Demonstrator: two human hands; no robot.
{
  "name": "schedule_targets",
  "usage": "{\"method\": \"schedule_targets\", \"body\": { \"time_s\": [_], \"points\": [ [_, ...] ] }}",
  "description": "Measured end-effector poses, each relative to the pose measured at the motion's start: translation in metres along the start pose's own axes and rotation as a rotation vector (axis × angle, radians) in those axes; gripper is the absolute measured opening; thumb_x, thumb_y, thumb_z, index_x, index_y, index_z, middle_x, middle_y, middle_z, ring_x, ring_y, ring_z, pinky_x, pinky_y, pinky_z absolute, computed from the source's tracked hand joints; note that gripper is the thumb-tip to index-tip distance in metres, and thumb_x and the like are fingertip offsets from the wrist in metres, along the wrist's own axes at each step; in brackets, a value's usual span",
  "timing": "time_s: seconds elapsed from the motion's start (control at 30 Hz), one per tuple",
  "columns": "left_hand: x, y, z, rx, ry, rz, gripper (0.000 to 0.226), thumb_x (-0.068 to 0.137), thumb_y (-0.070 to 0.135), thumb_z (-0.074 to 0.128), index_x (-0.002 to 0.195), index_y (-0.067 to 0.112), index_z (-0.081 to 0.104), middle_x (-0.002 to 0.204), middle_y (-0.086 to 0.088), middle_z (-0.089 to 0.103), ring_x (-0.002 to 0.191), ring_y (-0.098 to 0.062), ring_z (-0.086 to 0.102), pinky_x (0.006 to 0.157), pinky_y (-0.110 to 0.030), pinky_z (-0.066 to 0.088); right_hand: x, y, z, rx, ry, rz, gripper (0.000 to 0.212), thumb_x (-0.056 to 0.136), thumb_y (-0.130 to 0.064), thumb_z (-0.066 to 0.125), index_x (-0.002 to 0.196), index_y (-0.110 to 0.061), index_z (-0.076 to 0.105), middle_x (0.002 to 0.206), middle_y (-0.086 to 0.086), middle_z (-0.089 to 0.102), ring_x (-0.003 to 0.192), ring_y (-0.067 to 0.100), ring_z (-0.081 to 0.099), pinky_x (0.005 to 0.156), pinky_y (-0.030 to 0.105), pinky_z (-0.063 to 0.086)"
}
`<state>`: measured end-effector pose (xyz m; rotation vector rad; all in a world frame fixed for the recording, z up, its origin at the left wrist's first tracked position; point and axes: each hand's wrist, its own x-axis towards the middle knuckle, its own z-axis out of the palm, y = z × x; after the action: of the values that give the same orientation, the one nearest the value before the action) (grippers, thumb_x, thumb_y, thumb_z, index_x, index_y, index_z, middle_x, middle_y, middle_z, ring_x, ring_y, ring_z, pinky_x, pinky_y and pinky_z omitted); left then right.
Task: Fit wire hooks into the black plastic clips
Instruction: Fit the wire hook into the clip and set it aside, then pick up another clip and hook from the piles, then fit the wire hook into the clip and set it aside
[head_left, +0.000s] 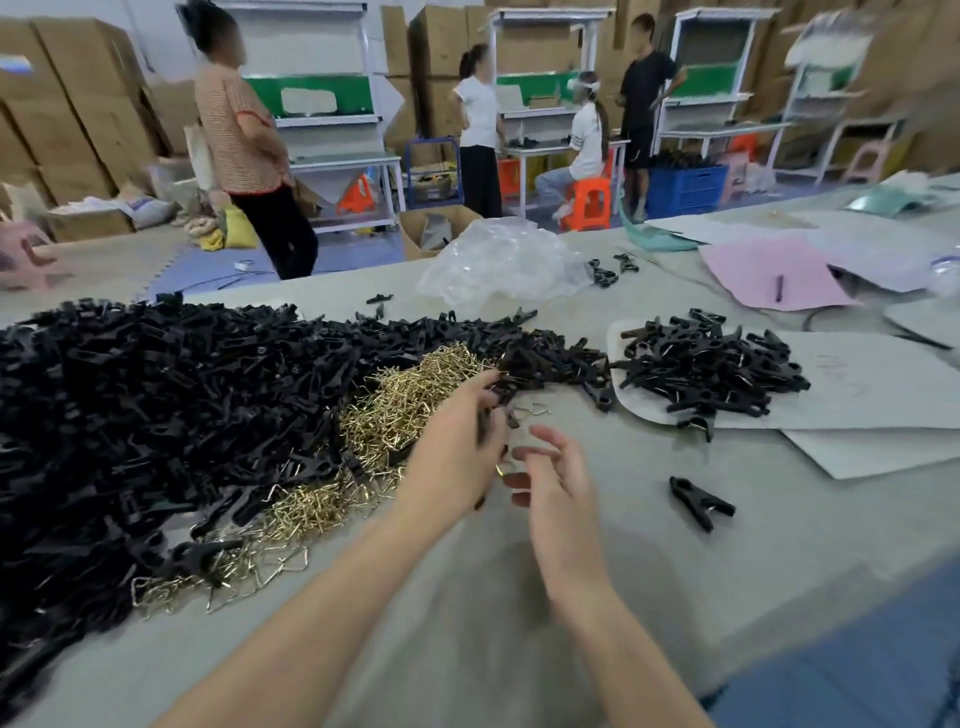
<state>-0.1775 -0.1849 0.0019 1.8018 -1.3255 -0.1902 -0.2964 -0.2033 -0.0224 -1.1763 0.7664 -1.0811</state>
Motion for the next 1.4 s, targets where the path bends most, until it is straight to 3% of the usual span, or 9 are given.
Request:
{"method": "schedule_targets", "body": {
  "time_s": [0.13,0.2,0.33,0.47,0.63,0.8,0.97,1.27,1.4],
  "points": [
    [-0.066,-0.071,-0.069,0.479,0.237,0.017,0.038,0.1,0.03,0.05,0.136,0.018,0.052,0.124,0.001,0.062,0.116,-0.02,0.055,0.102,-0.036,0.04,-0.013,0.016,0.056,-0.129,-0.184,-0.073,0.031,0.1,-0.015,0.048,0.106,-0.044,0.06,0.094,-0.019,0.066,0.076,0.009,0.064,0.065,0.016,0.046],
    [-0.093,-0.091,-0.098,0.677,0.245,-0.049,0.049,0.096,0.045,0.045,0.134,0.016,0.057,0.128,-0.003,0.062,0.12,-0.027,0.056,0.105,-0.042,0.039,-0.022,0.024,0.088,-0.244,-0.295,-0.134,0.031,0.1,-0.02,0.048,0.11,-0.048,0.057,0.097,-0.023,0.064,0.081,0.006,0.065,0.068,0.015,0.046],
    [-0.116,-0.116,-0.131,0.804,0.173,-0.212,0.074,0.086,0.064,0.034,0.135,0.014,0.06,0.139,-0.013,0.057,0.128,-0.035,0.053,0.11,-0.052,0.036,-0.038,0.04,0.146,-0.402,-0.456,-0.27,0.033,0.1,-0.014,0.048,0.124,-0.034,0.057,0.106,-0.018,0.061,0.092,-0.001,0.059,0.081,0.012,0.044],
    [-0.105,-0.127,-0.143,0.838,0.097,-0.279,0.069,0.088,0.06,0.027,0.143,0.024,0.051,0.139,-0.002,0.056,0.125,-0.027,0.054,0.102,-0.041,0.042,-0.033,0.052,0.178,-0.681,-0.504,-0.481,0.035,0.099,-0.008,0.046,0.128,-0.022,0.059,0.118,-0.005,0.061,0.108,0.01,0.056,0.099,0.03,0.044],
    [-0.087,-0.143,-0.149,0.757,0.142,-0.214,0.051,0.094,0.051,0.043,0.13,0.02,0.062,0.109,0.001,0.066,0.103,-0.025,0.06,0.084,-0.04,0.051,-0.014,0.059,0.185,-0.977,-0.451,-0.639,0.033,0.098,-0.013,0.051,0.128,-0.022,0.061,0.121,-0.002,0.063,0.115,0.019,0.053,0.108,0.037,0.038],
    [-0.086,-0.152,-0.148,0.654,0.185,-0.166,0.033,0.095,0.041,0.06,0.12,0.021,0.066,0.107,0.007,0.067,0.098,-0.019,0.062,0.08,-0.036,0.052,0.001,0.066,0.186,-1.057,-0.473,-0.555,0.032,0.104,-0.022,0.044,0.13,-0.027,0.06,0.124,-0.007,0.059,0.116,0.016,0.052,0.109,0.031,0.032],
    [-0.087,-0.147,-0.149,0.513,0.257,-0.181,0.034,0.099,0.044,0.045,0.121,0.026,0.064,0.108,0.013,0.063,0.097,-0.011,0.061,0.081,-0.033,0.051,0.003,0.067,0.182,-1.017,-0.5,-0.545,0.031,0.104,-0.023,0.044,0.128,-0.026,0.062,0.118,-0.01,0.064,0.113,0.016,0.053,0.108,0.03,0.033],
    [-0.09,-0.145,-0.151,0.286,0.34,-0.216,0.03,0.1,0.048,0.042,0.125,0.037,0.056,0.115,0.024,0.058,0.098,-0.006,0.059,0.087,-0.038,0.051,0.007,0.067,0.179,-0.792,-0.525,-0.484,0.02,0.097,-0.042,0.049,0.11,-0.031,0.059,0.102,-0.027,0.058,0.103,0.001,0.048,0.096,0.024,0.039],
    [-0.09,-0.146,-0.15,0.248,0.357,-0.214,0.027,0.101,0.044,0.043,0.124,0.037,0.056,0.114,0.024,0.058,0.1,-0.006,0.059,0.089,-0.038,0.051,0.009,0.067,0.179,-0.731,-0.52,-0.411,0.005,0.097,-0.036,0.056,0.102,-0.032,0.057,0.099,-0.024,0.06,0.104,0.003,0.05,0.091,0.023,0.041]
  ]
}}
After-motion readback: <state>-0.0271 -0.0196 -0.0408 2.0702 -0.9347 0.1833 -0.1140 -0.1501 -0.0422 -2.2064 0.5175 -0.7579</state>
